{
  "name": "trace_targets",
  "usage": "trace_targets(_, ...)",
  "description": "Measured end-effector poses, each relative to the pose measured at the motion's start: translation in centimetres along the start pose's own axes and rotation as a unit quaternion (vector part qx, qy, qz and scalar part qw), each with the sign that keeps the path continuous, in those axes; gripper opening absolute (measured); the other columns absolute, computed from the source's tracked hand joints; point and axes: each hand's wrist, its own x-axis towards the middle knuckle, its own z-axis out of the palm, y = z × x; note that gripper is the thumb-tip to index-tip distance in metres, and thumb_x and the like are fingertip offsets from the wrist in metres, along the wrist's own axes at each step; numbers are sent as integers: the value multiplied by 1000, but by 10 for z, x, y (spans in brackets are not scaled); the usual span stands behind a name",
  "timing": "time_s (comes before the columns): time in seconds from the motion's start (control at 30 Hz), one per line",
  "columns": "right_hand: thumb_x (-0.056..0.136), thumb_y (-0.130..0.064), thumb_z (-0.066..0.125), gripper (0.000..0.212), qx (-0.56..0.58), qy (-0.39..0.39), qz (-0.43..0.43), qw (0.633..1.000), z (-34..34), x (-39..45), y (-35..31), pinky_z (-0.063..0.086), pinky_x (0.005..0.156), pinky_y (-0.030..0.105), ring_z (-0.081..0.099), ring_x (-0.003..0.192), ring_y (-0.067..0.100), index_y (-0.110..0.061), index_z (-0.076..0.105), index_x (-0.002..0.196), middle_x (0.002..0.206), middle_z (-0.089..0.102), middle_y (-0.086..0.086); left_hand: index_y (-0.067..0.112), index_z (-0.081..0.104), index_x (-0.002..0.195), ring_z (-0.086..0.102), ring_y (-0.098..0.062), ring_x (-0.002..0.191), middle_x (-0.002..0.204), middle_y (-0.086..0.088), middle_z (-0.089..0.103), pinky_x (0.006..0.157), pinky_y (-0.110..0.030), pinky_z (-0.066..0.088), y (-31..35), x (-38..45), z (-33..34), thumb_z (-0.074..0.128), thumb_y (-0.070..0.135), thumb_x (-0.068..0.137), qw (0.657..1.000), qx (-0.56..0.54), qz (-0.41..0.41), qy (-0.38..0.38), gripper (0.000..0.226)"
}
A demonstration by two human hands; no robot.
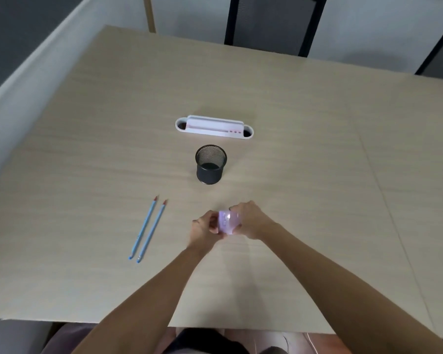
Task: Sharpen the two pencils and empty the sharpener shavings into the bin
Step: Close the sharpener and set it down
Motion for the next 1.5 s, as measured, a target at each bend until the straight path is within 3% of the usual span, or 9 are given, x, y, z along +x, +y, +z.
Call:
trace_targets(0.17, 80, -34, 54, 20, -1, -26, 14, 1000, 11, -6, 9, 29, 69, 25, 52, 77, 27, -17, 46, 74, 86, 59, 11, 13, 55, 117, 67, -25, 89, 101, -5, 72, 76, -33, 56, 2, -3, 3, 78, 4, 64, 995, 41, 13, -90, 59)
trace_targets(0.33, 80, -11, 58, 19, 14, 2, 2, 1000, -2, 4, -3, 28, 67, 23, 56, 85, 32, -19, 42, 76, 85, 59, 8, 9, 51, 126, 63, -22, 93, 118, -7, 61, 77, -29, 54, -4, 5, -57, 54, -11, 74, 995, 97, 8, -19, 56)
trace_targets(0.47, 78, -4, 57, 24, 20, 7, 19, 1000, 10, 8, -2, 43, 79, 27, 55, 104, 30, -12, 47, 98, 103, 57, 11, 6, 57, 114, 60, -30, 103, 115, -15, 60, 86, -34, 49, -28, 8, -103, 52, -1, 83, 973, 173, -47, 147, 32)
trace_targets(0.57, 80, -2, 53, 59, 2, 70, 16, 997, 3, 20, -22, 42, 101, 39, 39, 123, 34, -8, 33, 135, 131, 43, 16, 3, 49, 117, 56, -35, 112, 121, -18, 54, 91, -40, 48, -47, 17, -132, 56, 16, 89, 953, 221, -155, 138, 31)
trace_targets(0.83, 90, -22, 52, 20, 133, 33, 41, 990, 27, 69, -107, 45, 86, 33, 55, 109, 32, -2, 56, 90, 94, 60, 14, 6, 50, 124, 56, -29, 117, 125, -14, 55, 94, -37, 48, -66, 25, -140, 50, 11, 94, 933, 273, -219, 88, 31)
trace_targets(0.97, 90, -31, 52, 43, 226, 12, 111, 968, 48, 97, -136, 50, 70, 31, 66, 94, 32, -16, 32, 56, 64, 50, 5, -2, 50, 118, 55, -35, 113, 122, -22, 57, 93, -37, 45, -74, 16, -158, 45, 15, 96, 948, 212, -217, 98, 29)
trace_targets(1.2, 89, -17, 52, 27, 219, 57, 134, 965, 52, 144, -169, 47, 93, 32, 58, 113, 28, -3, 56, 112, 118, 63, 14, 0, 64, 90, 63, -32, 86, 88, -19, 70, 75, -35, 49, -75, 1, -212, 61, 17, 90, 964, 73, -149, 206, 17)
trace_targets(1.33, 91, -12, 48, 12, 205, 54, 106, 972, 42, 143, -159, 48, 86, 31, 59, 109, 30, -5, 55, 99, 114, 64, 16, 2, 62, 84, 67, -28, 73, 75, -14, 68, 74, -37, 52, -48, 23, -231, 63, 10, 88, 971, -11, -98, 216, 10)
trace_targets(1.5, 89, -14, 54, 23, 313, 273, 49, 908, -33, 112, -99, 23, 54, 24, 53, 62, 29, -4, 58, 69, 72, 67, 15, 20, 60, 75, 70, -9, 67, 72, -3, 69, 71, -33, 54, 13, 72, -229, 63, 14, 89, 971, -105, -15, 214, 15)
